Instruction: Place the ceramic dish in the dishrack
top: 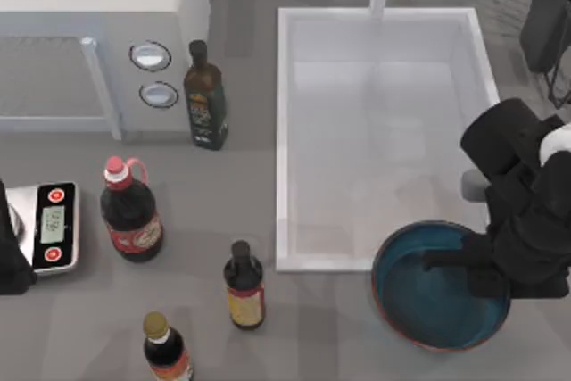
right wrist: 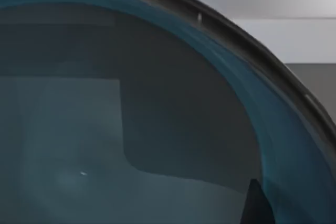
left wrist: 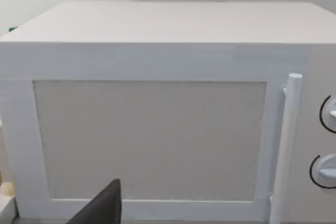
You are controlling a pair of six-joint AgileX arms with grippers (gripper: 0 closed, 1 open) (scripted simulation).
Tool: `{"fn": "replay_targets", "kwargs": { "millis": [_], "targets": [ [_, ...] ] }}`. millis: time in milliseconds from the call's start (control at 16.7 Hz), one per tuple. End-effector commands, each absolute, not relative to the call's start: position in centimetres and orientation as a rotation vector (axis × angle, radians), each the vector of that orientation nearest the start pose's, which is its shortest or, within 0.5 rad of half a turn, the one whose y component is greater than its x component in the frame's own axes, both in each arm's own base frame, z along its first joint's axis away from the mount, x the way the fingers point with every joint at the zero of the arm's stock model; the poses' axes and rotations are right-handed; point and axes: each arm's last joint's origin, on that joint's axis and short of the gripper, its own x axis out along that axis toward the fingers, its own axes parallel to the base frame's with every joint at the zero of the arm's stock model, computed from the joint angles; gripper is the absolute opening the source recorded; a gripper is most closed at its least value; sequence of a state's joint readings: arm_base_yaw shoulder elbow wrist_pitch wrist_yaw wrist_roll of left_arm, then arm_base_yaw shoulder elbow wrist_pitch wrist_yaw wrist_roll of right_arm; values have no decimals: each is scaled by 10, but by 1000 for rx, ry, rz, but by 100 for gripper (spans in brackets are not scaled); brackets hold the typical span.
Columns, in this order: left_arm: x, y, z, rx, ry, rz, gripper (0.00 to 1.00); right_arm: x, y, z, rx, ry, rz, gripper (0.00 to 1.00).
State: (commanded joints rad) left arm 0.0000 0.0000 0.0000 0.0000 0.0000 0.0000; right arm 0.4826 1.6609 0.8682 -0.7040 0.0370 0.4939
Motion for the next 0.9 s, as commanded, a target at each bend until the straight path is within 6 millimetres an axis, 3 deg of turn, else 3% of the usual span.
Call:
{"fn": "replay_targets", "kwargs": {
  "millis": [180,360,600,900],
  "targets": [
    [106,-1,160,0,0,0,100,242,128,135,11,1488,-4,0],
    [106,-1,160,0,0,0,100,251,134,158,10,1487,-3,0],
    [106,-1,160,0,0,0,100,261,139,220,4,1506,-15,0],
    [106,-1,160,0,0,0,100,250,132,304,2,1511,-15,0]
  ]
}}
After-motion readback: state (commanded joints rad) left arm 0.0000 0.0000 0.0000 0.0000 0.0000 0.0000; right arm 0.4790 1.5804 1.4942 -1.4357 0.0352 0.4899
